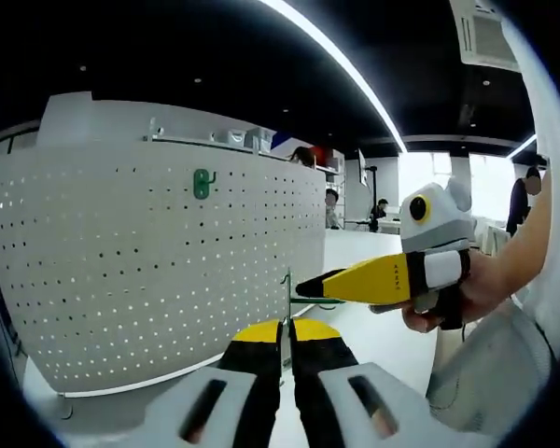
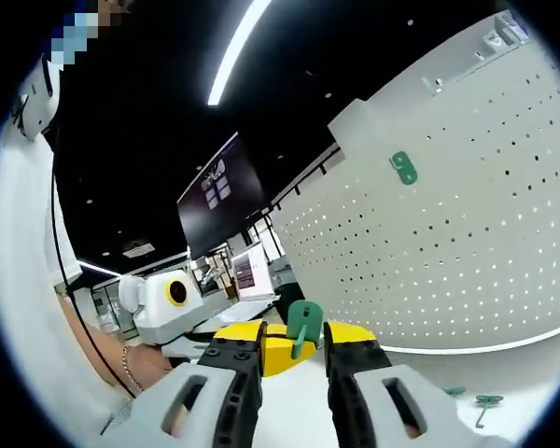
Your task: Insert the hook assembly into the mounting plate slot until the hook locks in place.
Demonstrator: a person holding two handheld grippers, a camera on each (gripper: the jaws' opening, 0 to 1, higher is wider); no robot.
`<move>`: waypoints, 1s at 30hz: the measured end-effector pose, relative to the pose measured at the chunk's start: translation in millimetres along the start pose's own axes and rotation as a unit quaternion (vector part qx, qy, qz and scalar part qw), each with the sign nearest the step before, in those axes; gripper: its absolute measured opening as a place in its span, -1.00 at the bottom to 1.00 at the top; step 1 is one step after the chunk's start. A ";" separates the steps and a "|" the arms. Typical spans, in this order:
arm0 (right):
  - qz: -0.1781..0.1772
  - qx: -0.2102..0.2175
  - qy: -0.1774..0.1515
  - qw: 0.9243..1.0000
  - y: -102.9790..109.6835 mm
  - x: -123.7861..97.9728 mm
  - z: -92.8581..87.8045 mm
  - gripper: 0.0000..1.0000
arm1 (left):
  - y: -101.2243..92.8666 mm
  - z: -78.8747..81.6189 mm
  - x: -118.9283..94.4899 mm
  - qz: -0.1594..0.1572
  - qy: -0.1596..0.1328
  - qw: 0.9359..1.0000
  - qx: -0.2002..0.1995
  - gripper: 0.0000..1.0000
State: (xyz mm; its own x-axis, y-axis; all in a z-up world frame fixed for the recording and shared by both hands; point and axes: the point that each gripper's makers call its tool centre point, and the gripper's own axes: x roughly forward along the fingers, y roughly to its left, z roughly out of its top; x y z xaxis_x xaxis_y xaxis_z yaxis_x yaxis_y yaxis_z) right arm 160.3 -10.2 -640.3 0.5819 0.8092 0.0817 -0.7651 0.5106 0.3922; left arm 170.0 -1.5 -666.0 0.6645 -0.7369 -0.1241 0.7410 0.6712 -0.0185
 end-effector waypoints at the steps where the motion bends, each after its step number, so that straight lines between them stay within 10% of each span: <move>1: 0.001 0.001 0.002 1.000 0.4 0.6 -1.1 -0.58 | 0.0 0.1 0.1 0.000 0.000 1.000 0.000 -0.96; 30: -0.020 -0.002 0.006 1.000 -5.9 6.3 -5.3 -0.92 | -1.9 2.8 2.5 0.008 -0.001 1.000 0.007 -0.96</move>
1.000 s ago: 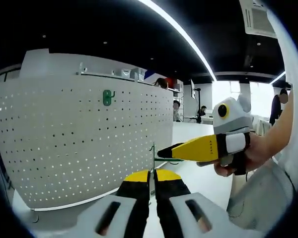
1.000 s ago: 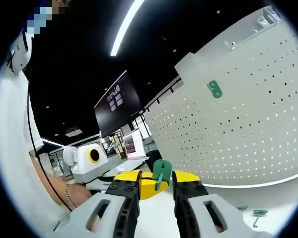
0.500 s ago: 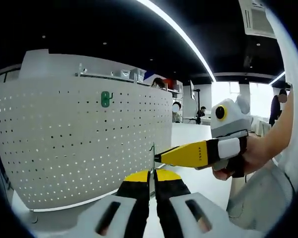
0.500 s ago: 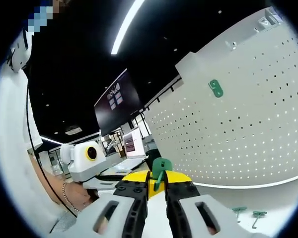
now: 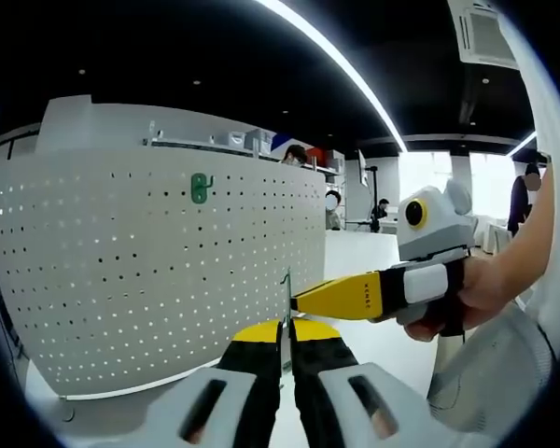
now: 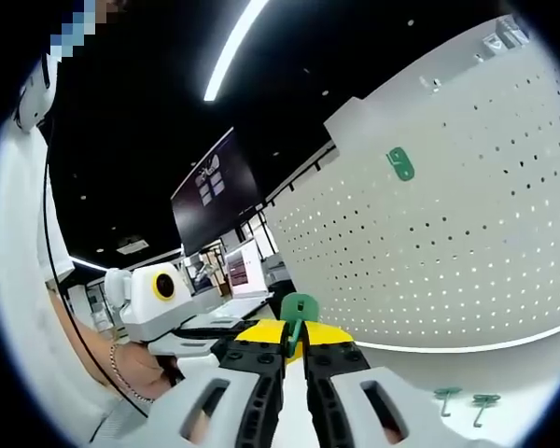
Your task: Insert the hook assembly into the mounting plate slot until the hook locks in place.
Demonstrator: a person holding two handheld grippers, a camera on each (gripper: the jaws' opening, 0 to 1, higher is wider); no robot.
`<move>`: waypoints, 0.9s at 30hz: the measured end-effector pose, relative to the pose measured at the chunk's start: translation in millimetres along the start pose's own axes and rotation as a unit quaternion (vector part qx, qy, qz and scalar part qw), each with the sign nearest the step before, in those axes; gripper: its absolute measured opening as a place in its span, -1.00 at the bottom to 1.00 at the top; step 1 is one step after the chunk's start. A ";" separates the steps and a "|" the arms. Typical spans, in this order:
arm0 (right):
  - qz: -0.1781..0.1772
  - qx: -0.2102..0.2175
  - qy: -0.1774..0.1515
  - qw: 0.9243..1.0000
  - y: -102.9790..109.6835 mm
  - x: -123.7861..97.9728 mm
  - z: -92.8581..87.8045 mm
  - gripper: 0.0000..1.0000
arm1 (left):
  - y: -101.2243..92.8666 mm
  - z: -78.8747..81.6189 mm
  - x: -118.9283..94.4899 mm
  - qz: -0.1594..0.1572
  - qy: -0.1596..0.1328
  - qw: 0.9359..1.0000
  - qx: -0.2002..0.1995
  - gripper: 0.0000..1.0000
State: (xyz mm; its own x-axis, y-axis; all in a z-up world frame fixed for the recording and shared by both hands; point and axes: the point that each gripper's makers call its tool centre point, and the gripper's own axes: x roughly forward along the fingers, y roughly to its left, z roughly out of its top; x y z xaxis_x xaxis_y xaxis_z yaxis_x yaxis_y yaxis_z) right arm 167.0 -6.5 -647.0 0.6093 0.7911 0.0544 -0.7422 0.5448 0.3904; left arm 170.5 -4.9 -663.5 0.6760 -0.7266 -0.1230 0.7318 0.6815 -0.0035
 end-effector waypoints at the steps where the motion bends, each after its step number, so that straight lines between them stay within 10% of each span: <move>1: -0.004 0.000 0.000 1.000 -0.3 0.9 -0.4 -0.93 | 0.4 -0.6 0.1 0.003 0.001 1.000 0.002 -0.96; 27: -0.026 0.039 0.008 0.999 -3.6 4.1 -1.5 -0.99 | 4.7 -3.7 -0.2 0.022 0.005 1.000 -0.007 -0.96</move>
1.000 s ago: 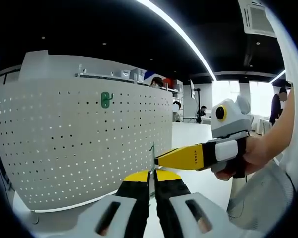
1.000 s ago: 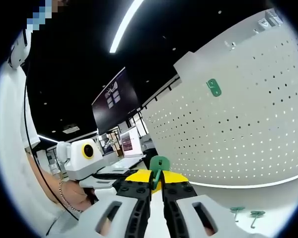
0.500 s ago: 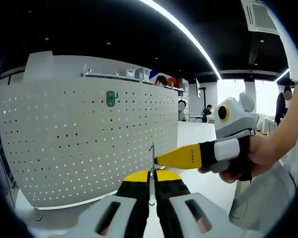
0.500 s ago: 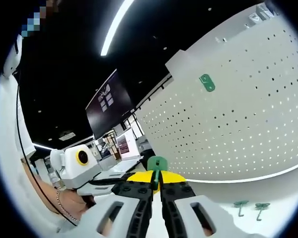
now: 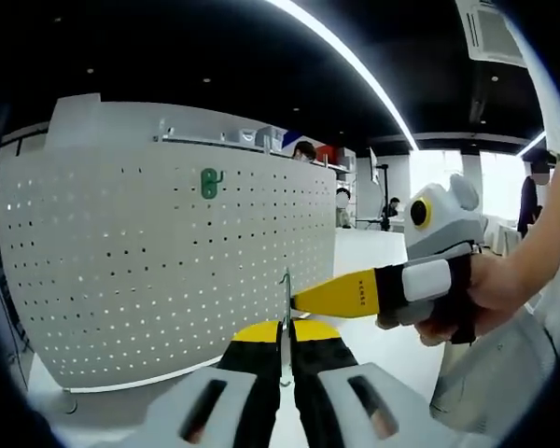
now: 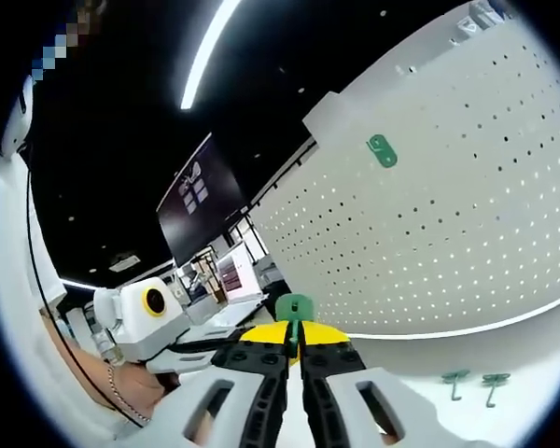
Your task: Insert the hook assembly into the mounting plate slot until the hook locks in place.
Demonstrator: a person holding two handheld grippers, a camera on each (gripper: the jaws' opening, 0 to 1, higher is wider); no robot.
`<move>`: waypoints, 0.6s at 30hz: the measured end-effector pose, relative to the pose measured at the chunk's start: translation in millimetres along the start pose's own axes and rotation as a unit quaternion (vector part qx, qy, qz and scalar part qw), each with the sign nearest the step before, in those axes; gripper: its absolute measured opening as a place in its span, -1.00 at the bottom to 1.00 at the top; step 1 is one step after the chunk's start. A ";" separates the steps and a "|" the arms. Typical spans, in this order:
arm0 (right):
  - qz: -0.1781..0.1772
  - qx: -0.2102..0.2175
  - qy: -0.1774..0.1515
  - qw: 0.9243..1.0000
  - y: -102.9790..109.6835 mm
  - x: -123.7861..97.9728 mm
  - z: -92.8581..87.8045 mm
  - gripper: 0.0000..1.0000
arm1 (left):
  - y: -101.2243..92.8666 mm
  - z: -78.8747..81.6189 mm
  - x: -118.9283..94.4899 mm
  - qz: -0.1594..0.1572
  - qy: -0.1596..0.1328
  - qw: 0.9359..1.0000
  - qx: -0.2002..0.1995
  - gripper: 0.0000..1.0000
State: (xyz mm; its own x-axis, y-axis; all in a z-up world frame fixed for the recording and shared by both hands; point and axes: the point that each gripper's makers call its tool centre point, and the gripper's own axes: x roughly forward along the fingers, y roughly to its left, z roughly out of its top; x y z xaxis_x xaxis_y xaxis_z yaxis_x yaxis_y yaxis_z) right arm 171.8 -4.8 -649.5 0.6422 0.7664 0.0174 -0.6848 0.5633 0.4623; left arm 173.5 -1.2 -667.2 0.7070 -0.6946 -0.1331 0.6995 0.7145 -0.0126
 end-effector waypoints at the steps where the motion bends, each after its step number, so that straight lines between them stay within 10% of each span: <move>1: 0.000 -0.006 0.000 1.000 1.1 0.3 0.5 -1.00 | 0.2 -0.1 0.0 0.000 0.001 1.000 0.002 -0.96; 18: -0.006 -0.002 0.018 1.000 -1.4 1.1 -2.4 -1.00 | 1.9 -1.3 2.1 0.010 0.008 1.000 0.022 -0.83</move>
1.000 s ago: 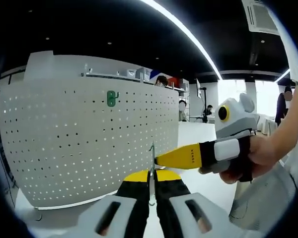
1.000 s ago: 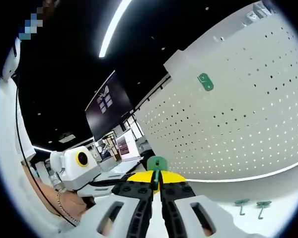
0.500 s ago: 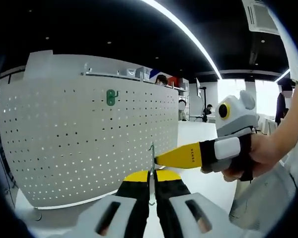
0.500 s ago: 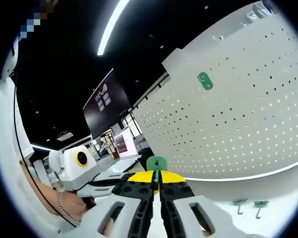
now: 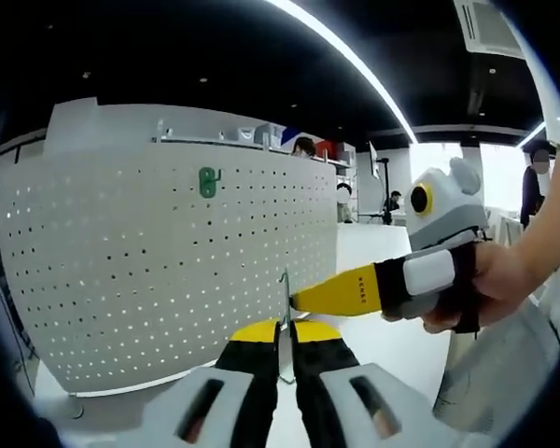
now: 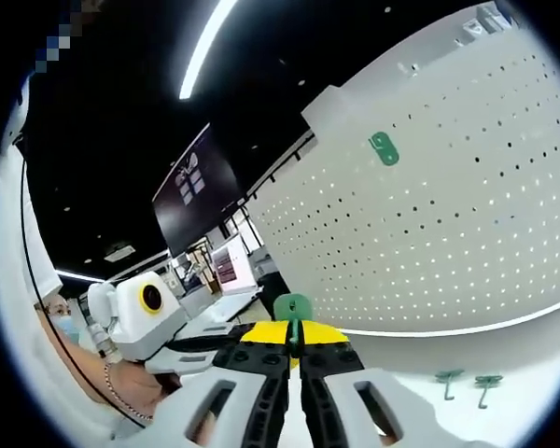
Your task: Insert the hook assembly into the mounting plate slot until the hook locks in place.
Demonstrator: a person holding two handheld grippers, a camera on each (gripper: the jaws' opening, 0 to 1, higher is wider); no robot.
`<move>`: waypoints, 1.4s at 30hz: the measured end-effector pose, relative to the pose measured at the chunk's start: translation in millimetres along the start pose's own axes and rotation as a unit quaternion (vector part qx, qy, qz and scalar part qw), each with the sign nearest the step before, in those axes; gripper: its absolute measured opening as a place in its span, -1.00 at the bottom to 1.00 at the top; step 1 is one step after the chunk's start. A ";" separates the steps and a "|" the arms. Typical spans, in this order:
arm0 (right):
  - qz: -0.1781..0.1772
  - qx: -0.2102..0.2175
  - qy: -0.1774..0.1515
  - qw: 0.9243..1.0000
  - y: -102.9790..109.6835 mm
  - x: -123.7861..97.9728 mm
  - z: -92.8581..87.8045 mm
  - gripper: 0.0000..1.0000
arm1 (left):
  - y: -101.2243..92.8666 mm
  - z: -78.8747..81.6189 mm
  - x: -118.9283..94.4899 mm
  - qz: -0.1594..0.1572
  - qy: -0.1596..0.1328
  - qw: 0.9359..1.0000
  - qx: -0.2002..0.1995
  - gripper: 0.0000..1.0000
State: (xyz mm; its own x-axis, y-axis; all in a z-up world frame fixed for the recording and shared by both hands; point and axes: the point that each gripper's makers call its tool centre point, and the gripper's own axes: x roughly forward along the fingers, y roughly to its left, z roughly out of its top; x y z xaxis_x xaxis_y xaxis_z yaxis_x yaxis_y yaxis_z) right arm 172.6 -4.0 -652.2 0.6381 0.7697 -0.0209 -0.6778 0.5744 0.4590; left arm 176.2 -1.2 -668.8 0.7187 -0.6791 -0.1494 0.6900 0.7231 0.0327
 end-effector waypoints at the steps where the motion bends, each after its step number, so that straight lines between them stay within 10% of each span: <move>1: 0.000 0.000 0.001 1.000 0.4 0.4 -0.8 -1.00 | -0.3 -1.0 0.8 -0.003 0.001 1.000 0.000 -0.76; 11: 0.002 0.002 0.006 1.000 0.5 1.4 -2.9 -1.00 | 2.0 -10.4 7.0 0.009 0.029 0.999 0.011 0.48; 17: 0.002 0.007 0.012 1.000 0.1 2.6 -5.4 -1.00 | 3.6 -18.0 8.4 0.015 0.041 0.999 0.020 0.90; 32: -0.044 -0.062 0.016 0.997 -9.7 0.9 0.9 -1.00 | 3.9 -23.9 7.4 0.015 0.047 0.999 0.010 0.84; 38: -0.159 -0.201 0.040 0.966 -38.7 -9.9 12.1 -1.00 | 4.8 -24.9 6.4 0.017 0.049 0.999 0.007 0.82; 42: -0.212 -0.210 0.046 0.953 -54.3 -17.8 17.4 -1.00 | 4.8 -24.9 6.1 0.018 0.048 0.999 0.005 0.82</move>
State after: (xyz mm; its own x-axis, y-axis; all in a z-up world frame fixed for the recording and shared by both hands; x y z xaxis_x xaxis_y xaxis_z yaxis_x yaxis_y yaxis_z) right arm 204.5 -53.7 -661.3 0.8655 0.4536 -0.2124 -0.4650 0.8853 -0.0038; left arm 181.8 1.3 -694.1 0.7318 -0.6370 -0.2423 0.6650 0.7452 0.0496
